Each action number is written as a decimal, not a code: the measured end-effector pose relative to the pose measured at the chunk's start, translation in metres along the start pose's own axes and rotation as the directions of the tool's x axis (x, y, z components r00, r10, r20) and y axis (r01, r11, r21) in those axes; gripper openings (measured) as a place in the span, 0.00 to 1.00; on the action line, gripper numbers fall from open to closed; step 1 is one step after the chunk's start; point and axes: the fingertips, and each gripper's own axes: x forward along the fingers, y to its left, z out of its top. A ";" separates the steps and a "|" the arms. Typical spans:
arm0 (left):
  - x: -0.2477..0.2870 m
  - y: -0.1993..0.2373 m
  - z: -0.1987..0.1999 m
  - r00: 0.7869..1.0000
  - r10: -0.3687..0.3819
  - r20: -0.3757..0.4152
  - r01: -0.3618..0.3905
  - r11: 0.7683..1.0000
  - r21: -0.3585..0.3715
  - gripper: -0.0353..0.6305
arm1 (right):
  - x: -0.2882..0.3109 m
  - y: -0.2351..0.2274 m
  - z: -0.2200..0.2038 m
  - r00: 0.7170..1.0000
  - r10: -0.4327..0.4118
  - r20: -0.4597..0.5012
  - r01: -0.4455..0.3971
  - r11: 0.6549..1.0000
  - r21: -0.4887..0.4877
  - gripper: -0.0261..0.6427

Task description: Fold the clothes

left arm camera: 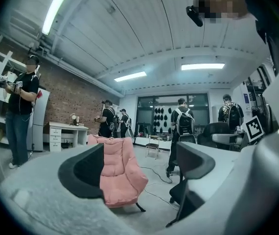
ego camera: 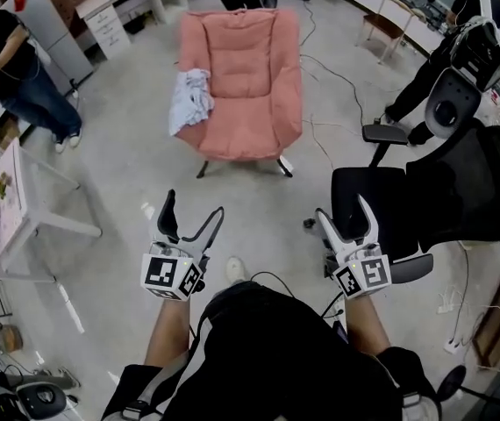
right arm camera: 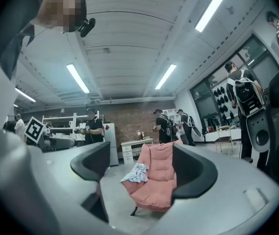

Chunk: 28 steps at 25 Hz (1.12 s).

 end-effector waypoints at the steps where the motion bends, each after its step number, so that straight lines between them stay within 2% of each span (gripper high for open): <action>1: 0.006 0.011 0.003 1.000 -0.004 0.003 0.004 1.000 0.003 0.73 | 0.013 0.004 0.000 1.000 -0.002 0.002 0.002 1.000 -0.005 0.63; 6: 0.023 0.072 0.014 1.000 -0.007 0.012 0.007 1.000 0.009 0.73 | 0.073 0.030 -0.001 1.000 0.009 0.003 -0.009 1.000 -0.029 0.62; 14: 0.045 0.157 0.007 0.999 0.004 -0.035 -0.003 1.000 0.017 0.72 | 0.155 0.057 -0.018 1.000 0.006 -0.007 -0.006 1.000 -0.024 0.59; 22: 0.064 0.194 -0.008 0.997 0.001 -0.077 0.000 1.000 0.006 0.72 | 0.195 0.054 -0.035 0.998 -0.024 -0.054 0.023 0.999 -0.023 0.59; 28: 0.085 0.213 -0.014 0.996 0.027 -0.090 -0.027 1.000 -0.005 0.72 | 0.230 0.040 -0.046 0.997 -0.014 -0.071 0.014 1.000 -0.003 0.59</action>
